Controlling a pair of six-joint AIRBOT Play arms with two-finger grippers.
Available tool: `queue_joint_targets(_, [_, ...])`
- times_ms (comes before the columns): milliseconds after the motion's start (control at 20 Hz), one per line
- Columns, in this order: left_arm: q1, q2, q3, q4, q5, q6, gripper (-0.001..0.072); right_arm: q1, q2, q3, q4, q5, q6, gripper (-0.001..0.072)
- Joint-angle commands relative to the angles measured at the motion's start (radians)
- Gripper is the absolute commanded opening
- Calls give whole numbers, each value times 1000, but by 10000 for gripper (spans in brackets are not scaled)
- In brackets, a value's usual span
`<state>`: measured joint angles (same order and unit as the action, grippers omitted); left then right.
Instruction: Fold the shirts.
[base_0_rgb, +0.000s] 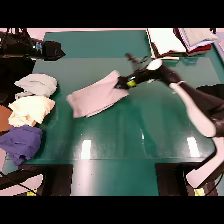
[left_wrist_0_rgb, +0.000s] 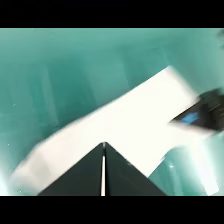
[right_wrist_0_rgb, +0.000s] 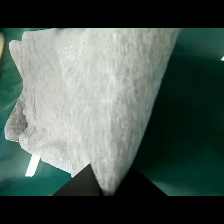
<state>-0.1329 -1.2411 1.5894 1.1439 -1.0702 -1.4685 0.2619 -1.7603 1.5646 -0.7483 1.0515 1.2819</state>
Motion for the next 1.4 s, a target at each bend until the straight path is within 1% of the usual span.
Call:
queue_joint_targets(0, [-24, 0, 1, 1, 5, 3, 19, -217, 203, -138, -137, -2, 11, 13])
queue_joint_targets(200, [-115, 0, 1, 1, 40, 3, 19, -552, 379, -240, -203, 5, 11, 14])
queue_joint_targets(350, [-187, 0, 1, 1, 83, 3, 20, -797, 430, -237, -203, 2, 10, 13])
queue_joint_targets(550, [-245, 0, 1, 1, 97, 0, 20, -1011, 439, -237, -182, -55, -1, 14])
queue_joint_targets(650, [-247, 0, 1, 1, 92, -23, 20, -1054, 439, -237, -164, -97, -23, 13])
queue_joint_targets(750, [-247, 0, 1, 10, 91, -24, 20, -1069, 439, -236, -130, -143, -54, 13])
queue_joint_targets(850, [-247, -1, 1, 9, 89, -25, 20, -1066, 435, -223, -130, -172, -55, 13])
queue_joint_targets(1150, [-247, -1, 1, 20, 66, -24, 20, -1045, 422, -21, -146, -169, -72, 13])
queue_joint_targets(1300, [-247, -1, 1, 27, 51, -23, 20, -1069, 429, 23, -154, -155, -71, 13])
queue_joint_targets(1350, [-247, -1, 1, 27, 47, -23, 20, -1072, 440, 22, -191, -151, -71, 13])
